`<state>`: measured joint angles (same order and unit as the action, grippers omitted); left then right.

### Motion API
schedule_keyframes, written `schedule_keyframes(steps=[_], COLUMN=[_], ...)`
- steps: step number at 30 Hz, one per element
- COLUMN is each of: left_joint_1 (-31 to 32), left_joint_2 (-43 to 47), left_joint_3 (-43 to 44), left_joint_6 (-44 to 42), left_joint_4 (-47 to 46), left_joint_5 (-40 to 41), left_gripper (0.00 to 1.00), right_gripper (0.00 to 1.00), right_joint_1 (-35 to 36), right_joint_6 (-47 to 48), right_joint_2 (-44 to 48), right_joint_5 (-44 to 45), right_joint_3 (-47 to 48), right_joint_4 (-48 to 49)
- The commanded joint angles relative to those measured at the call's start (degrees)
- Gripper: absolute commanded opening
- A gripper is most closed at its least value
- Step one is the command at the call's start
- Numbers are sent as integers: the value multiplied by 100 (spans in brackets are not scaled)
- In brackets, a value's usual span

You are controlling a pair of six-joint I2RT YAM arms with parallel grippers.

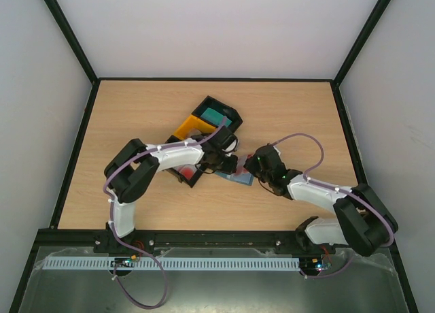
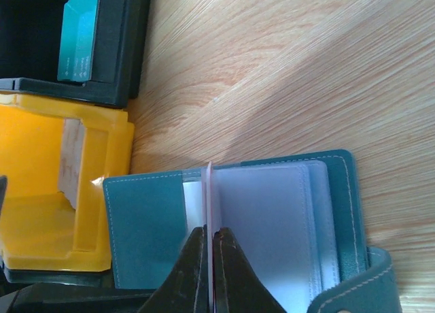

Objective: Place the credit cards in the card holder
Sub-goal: Turn over the card slot in the card holder.

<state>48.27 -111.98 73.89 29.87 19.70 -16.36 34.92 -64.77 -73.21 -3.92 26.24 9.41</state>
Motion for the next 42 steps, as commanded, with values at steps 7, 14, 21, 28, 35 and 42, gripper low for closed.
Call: schedule_keyframes(steps=[7,14,21,28,35,42], left_joint_1=[-214,-414,-566,-632,-661,-679], left_joint_2=[716,1095,1307,1493,1673,1697], left_joint_3=[-236,-452,-580,-711,-800,-908], left_joint_6=[279,356,337,338,321,242], left_joint_4=[178,171,186,143,106,-29], left_joint_5=[401,594,588,573,458,100], left_gripper=[12,11,12,12,12,13], right_gripper=[2,2,2,2,2,2], right_joint_1=[-11,-11,-11,-11,11,57], right_joint_6=[-84,-17,90,51,-39,-28], right_joint_2=[-346,-636,-938,-1183,-1657,-1964], right_joint_5=[-307,-412,-556,-673,-956,-914], right_joint_3=[337,603,892,939,1067,1267], right_joint_4=[520,576,547,701,1037,913])
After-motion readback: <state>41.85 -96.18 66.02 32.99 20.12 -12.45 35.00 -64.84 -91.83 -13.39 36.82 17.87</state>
